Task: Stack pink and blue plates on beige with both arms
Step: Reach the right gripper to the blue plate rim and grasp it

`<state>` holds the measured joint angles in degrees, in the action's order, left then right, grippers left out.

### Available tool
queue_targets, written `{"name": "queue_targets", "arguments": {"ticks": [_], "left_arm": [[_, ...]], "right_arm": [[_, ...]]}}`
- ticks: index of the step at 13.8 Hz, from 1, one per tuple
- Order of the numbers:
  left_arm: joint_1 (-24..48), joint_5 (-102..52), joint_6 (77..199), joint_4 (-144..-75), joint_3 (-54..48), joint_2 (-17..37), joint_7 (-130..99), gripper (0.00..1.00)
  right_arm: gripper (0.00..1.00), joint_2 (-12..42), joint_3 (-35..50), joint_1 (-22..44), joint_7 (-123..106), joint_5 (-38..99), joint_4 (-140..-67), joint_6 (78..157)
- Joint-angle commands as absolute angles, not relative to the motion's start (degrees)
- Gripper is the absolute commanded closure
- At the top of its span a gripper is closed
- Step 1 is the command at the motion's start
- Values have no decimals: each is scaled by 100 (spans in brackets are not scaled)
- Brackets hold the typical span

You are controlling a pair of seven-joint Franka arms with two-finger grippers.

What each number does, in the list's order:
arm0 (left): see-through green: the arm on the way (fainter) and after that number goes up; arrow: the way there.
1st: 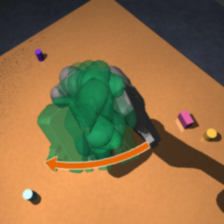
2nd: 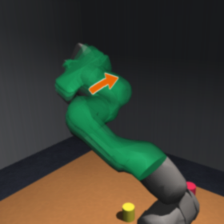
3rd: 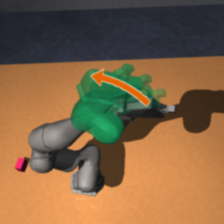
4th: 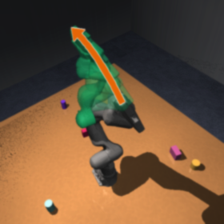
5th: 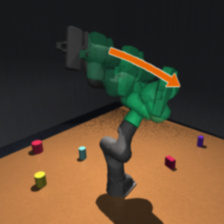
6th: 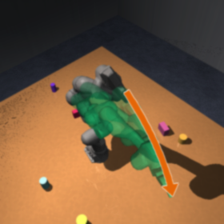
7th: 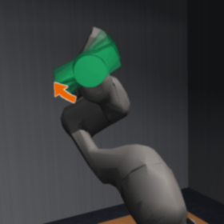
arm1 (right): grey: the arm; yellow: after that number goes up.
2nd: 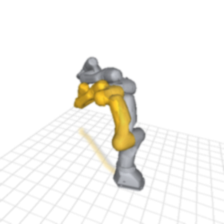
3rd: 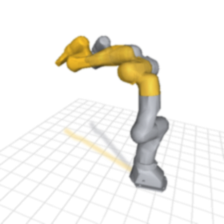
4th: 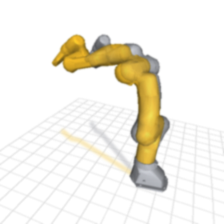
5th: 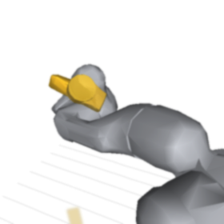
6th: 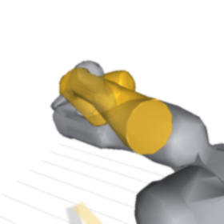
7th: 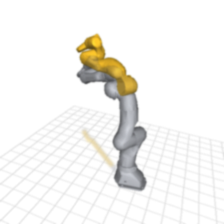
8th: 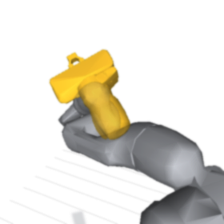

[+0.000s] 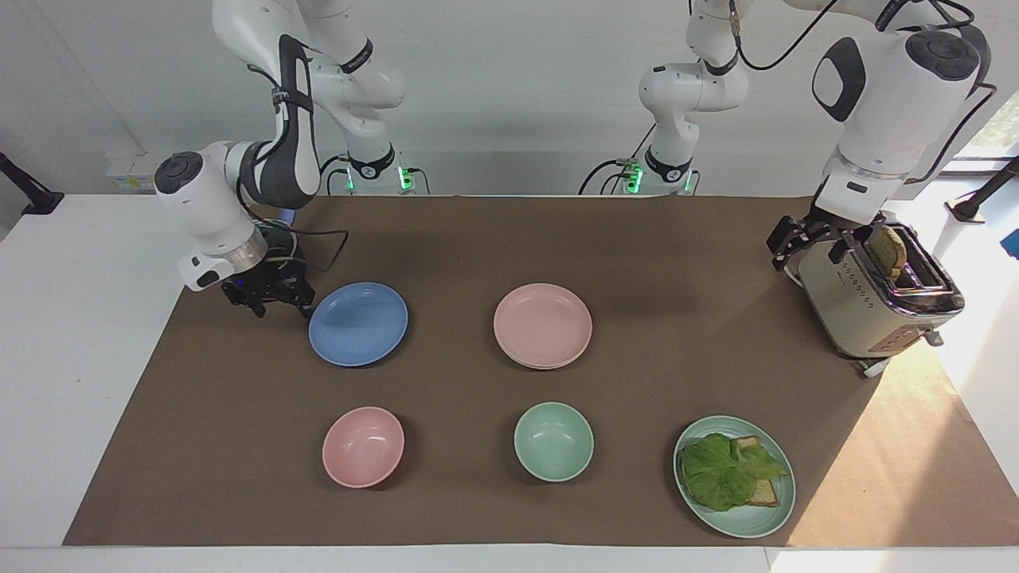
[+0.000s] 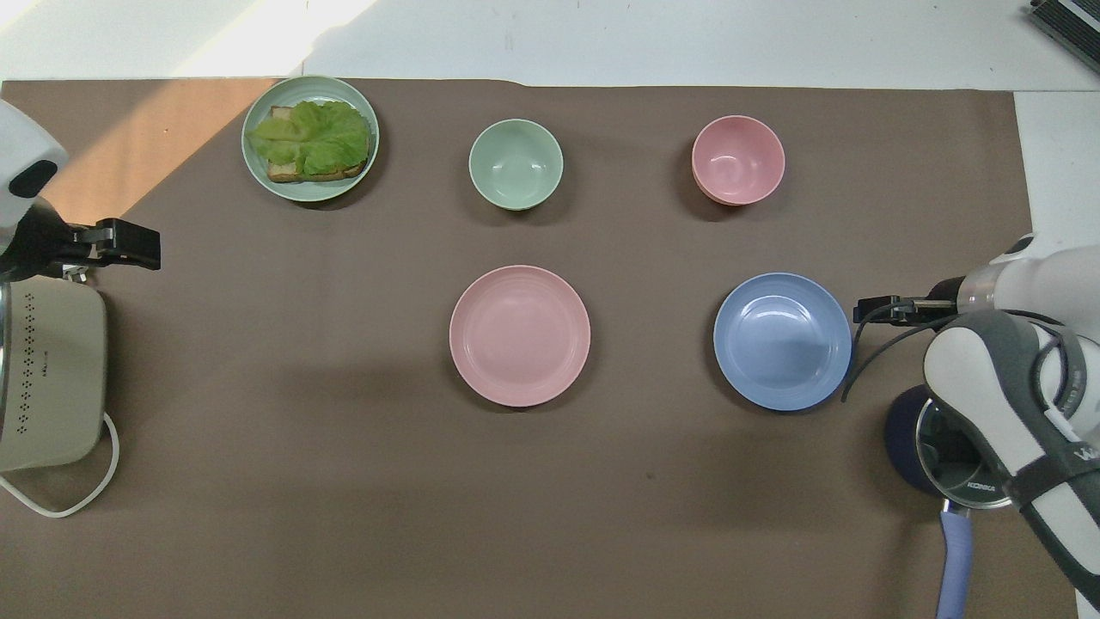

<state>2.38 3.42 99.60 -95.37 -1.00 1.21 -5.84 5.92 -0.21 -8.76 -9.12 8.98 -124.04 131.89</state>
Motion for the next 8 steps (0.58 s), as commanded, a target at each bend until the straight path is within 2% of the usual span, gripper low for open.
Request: {"name": "queue_targets", "arguments": {"ticks": [1, 2, 5, 7, 8], "left_arm": [[150, 229, 9484, -8957, -123, 272, -274, 0], [106, 202, 9501, -8921, -123, 299, -116, 0], [-132, -88, 9554, -8921, -123, 343, 211, 0], [-97, -88, 9589, -8921, -149, 404, 202, 0], [-71, -97, 9589, -8921, -149, 439, 193, 0]], "right_arm": [[0, 641, -9, -914, -1125, 1265, -12524, 13333], [0, 694, -9, -914, -1142, 1492, -12594, 13342], [18, 869, -9, -888, -1809, 2195, -12849, 13631], [38, 888, -9, -879, -1925, 2347, -12885, 13623], [58, 888, -9, -879, -1916, 2355, -12885, 13606]]}}
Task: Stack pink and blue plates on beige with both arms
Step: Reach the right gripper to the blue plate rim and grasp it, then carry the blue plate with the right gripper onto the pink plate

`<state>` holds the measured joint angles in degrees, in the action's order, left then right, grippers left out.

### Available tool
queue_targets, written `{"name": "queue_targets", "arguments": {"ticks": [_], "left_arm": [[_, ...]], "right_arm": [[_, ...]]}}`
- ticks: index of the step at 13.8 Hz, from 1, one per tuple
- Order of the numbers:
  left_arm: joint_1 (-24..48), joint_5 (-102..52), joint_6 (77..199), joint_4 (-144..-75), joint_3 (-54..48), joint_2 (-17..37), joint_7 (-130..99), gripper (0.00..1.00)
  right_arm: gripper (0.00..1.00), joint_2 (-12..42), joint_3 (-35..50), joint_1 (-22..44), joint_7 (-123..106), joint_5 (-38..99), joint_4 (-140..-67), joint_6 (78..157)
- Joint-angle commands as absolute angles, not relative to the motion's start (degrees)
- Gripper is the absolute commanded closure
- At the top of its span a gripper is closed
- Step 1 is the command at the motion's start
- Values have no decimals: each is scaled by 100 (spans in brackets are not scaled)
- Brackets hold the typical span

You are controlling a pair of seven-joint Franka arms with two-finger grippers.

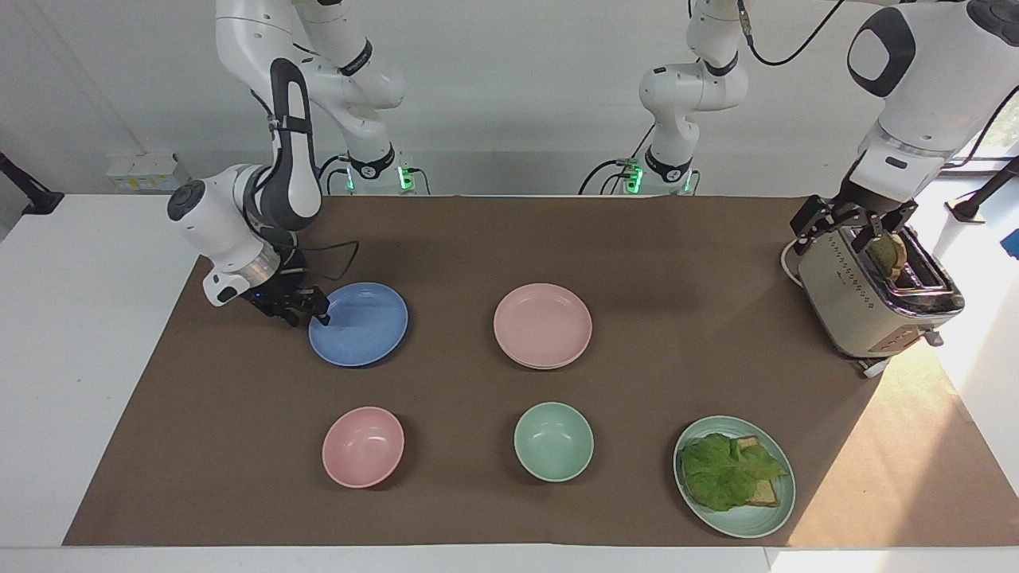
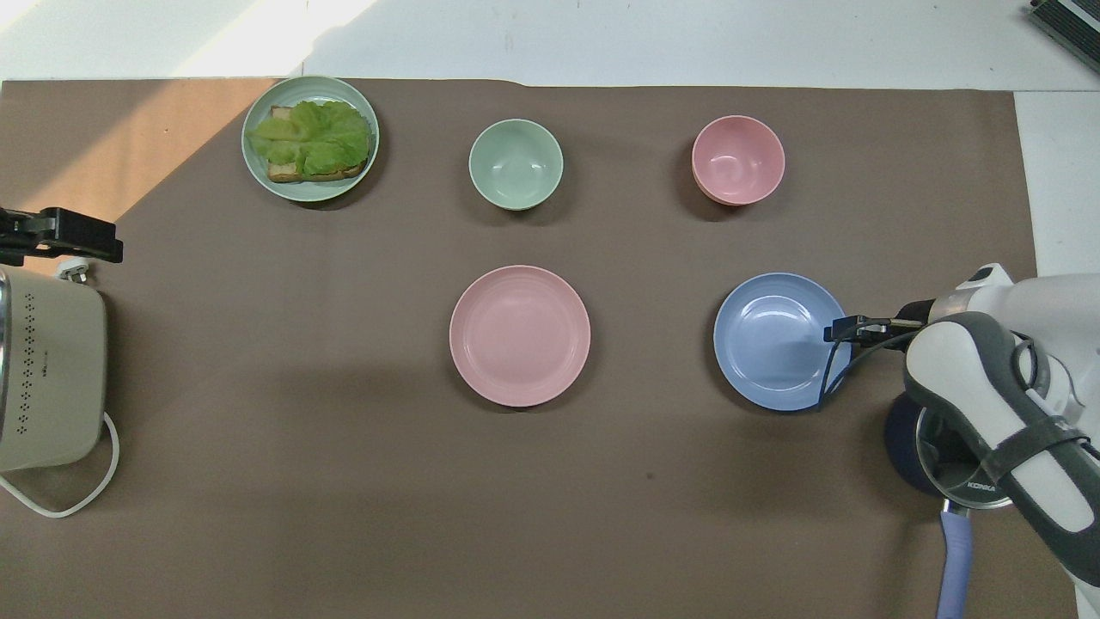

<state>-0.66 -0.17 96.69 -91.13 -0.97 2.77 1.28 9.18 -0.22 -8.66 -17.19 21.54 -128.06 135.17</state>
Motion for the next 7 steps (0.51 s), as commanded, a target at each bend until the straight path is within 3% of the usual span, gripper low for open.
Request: {"name": "queue_targets", "arguments": {"ticks": [1, 2, 3, 7], "left_arm": [[-53, -88, 9598, -8921, -149, 439, 185, 0], [-44, -97, 9615, -8921, -149, 431, 150, 0], [-44, -105, 9624, -8921, -149, 422, 106, 0], [-44, -97, 9650, -8982, -211, 387, -246, 0]], "right_arm": [[79, 879, -9, -888, -1916, 2408, -12885, 13579], [95, 879, -9, -896, -1942, 2556, -12876, 13544], [100, 870, -9, -905, -1960, 2662, -12850, 13457], [100, 572, 9, -853, -1951, 2672, -12648, 13062]]}}
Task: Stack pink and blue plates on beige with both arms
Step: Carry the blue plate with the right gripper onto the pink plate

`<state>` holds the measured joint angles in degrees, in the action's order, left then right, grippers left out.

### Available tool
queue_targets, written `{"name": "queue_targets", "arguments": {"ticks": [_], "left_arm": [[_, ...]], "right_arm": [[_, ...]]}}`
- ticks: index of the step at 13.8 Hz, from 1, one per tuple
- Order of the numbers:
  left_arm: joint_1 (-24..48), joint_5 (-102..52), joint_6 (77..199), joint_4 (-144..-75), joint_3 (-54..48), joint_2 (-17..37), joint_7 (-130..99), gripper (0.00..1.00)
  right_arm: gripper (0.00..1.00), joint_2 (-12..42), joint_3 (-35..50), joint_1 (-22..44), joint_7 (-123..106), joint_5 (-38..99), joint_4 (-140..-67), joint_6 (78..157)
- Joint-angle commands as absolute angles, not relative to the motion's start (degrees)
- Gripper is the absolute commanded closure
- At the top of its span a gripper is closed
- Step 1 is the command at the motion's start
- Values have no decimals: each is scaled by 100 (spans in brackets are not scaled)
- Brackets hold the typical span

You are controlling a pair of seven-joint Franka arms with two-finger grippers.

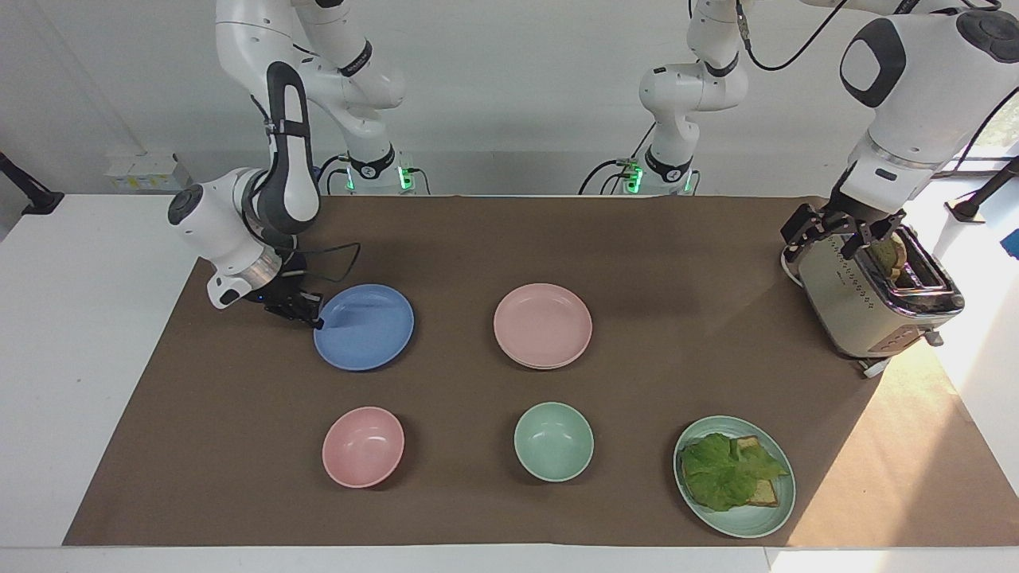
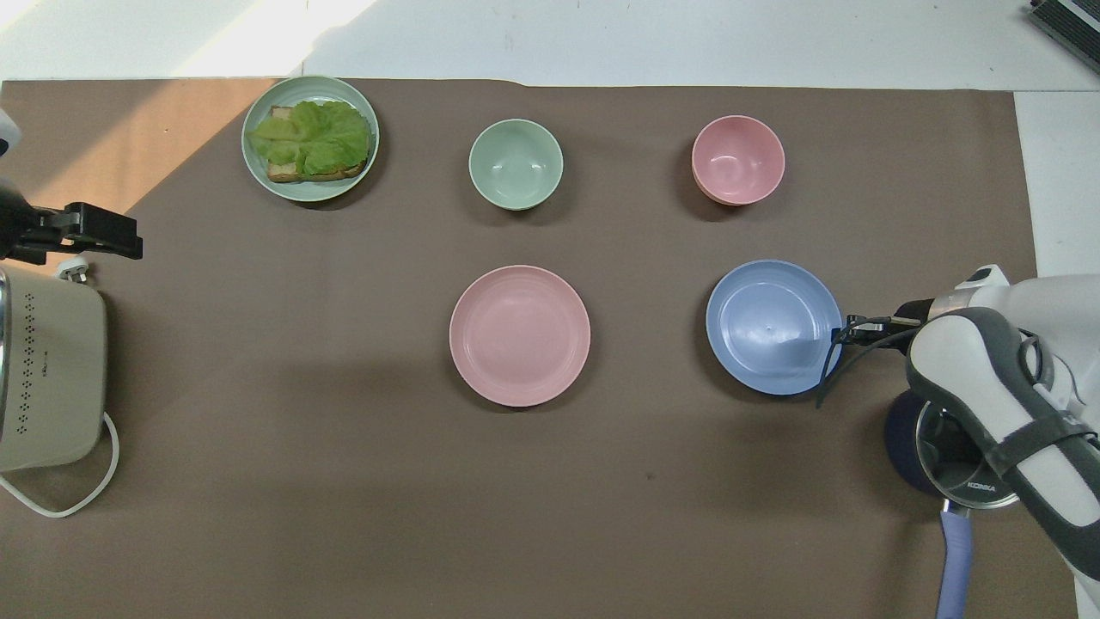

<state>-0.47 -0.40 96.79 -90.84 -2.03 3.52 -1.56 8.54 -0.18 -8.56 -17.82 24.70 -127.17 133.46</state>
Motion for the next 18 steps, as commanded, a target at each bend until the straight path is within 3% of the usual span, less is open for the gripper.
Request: {"name": "queue_targets", "arguments": {"ticks": [1, 5, 12, 18], "left_arm": [[-35, -97, 9650, -8982, -211, 378, -237, 0], [-35, -79, 9598, -9026, -202, 352, -54, 0], [-35, -88, 9598, -9097, -211, 334, -35, 0], [-35, -88, 9571, -9097, -211, 325, -61, 0]], "right_arm": [[100, 484, 52, -844, -1934, 2672, -12543, 12930], [100, 281, 88, -160, -970, 2663, -12173, 12568], [100, 553, 88, 1869, 1799, 1820, -12164, 13753], [100, 1081, 88, 2680, 2408, 1793, -12093, 14440]]}}
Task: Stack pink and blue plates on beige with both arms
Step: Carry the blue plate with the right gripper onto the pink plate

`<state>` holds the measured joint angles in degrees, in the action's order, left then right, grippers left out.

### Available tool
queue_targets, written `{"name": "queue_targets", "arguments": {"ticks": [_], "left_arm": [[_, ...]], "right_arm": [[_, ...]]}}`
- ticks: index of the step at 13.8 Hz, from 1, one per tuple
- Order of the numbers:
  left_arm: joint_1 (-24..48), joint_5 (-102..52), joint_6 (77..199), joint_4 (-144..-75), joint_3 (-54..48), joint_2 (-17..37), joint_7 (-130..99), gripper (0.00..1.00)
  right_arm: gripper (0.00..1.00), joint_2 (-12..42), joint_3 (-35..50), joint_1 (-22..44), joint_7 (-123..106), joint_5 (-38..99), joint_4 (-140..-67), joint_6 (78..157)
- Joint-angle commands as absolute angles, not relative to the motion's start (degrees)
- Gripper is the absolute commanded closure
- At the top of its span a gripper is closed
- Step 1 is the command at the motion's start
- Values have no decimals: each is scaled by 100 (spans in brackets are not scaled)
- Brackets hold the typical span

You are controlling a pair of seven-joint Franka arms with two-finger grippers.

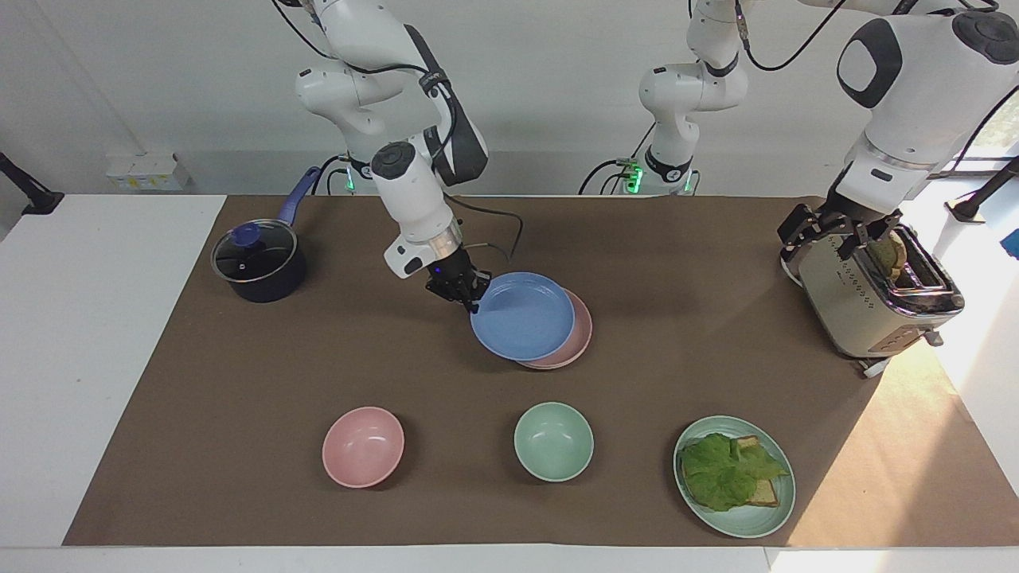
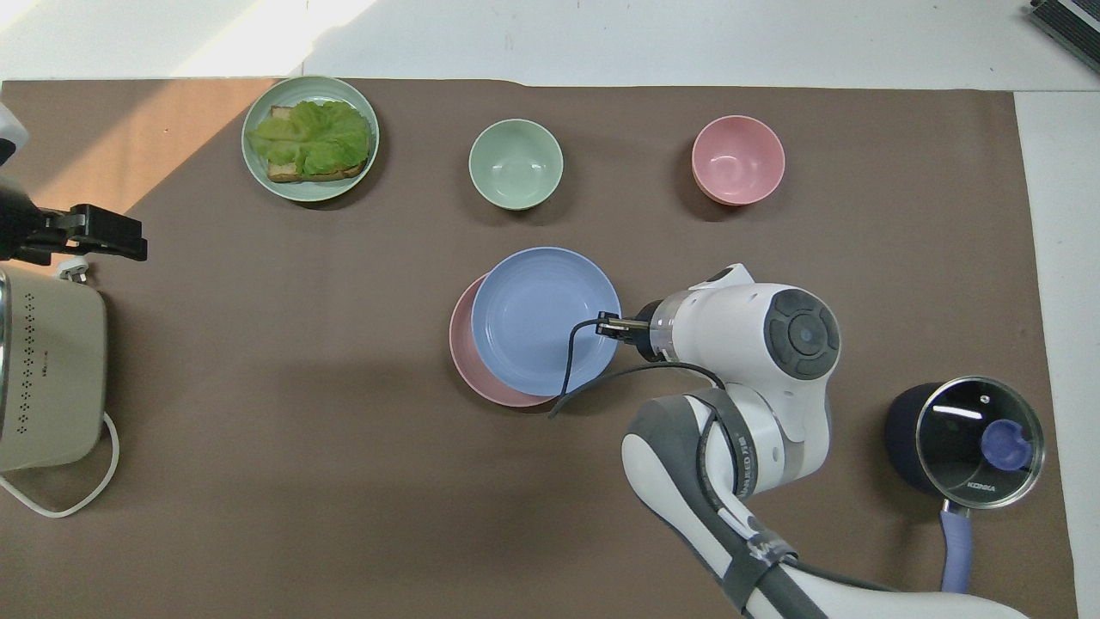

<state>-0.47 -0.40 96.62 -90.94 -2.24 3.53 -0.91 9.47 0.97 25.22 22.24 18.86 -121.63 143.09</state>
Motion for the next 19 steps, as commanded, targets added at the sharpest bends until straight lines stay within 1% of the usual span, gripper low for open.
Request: {"name": "queue_targets", "arguments": {"ticks": [1, 7, 8, 11, 12, 13, 14, 15, 16, 18, 19], "left_arm": [[-35, -88, 9571, -9097, -211, 325, -70, 0], [-35, -88, 9554, -9097, -211, 325, -88, 0], [-35, -88, 9571, -9097, -211, 325, -97, 0], [-35, -97, 9554, -9105, -211, 325, -149, 0], [-35, -97, 9554, -9105, -211, 316, -149, 0], [-35, -97, 9554, -9114, -220, 299, -158, 0], [17, -97, 9554, -9114, -211, 290, -193, 0], [44, -97, 9554, -9149, -211, 281, -237, 0], [44, -97, 9571, -9167, -211, 273, -237, 0], [44, -97, 9571, -9219, -211, 237, -246, 0], [44, -97, 9554, -9237, -211, 229, -246, 0]], "right_arm": [[100, 1133, 88, 2776, 2443, 1793, -12094, 14449], [100, 1345, 79, 2848, 2461, 1705, -12041, 14782], [100, 1380, 79, 2822, 2444, 1705, -12050, 14940], [100, 1380, 79, 2804, 2426, 1661, -12076, 14950], [94, 1389, 79, 2804, 2426, 1661, -12059, 14959], [75, 1389, 79, 2795, 2426, 1661, -12050, 14950], [31, 1389, 79, 2786, 2434, 1652, -12041, 14959], [8, 1389, 70, 2786, 2435, 1652, -12006, 14950], [0, 1380, 53, 2777, 2435, 1652, -11928, 14889], [0, 1231, -26, 2769, 2435, 1644, -11866, 14670], [0, 1091, -61, 2699, 2435, 1635, -11778, 14425]]}}
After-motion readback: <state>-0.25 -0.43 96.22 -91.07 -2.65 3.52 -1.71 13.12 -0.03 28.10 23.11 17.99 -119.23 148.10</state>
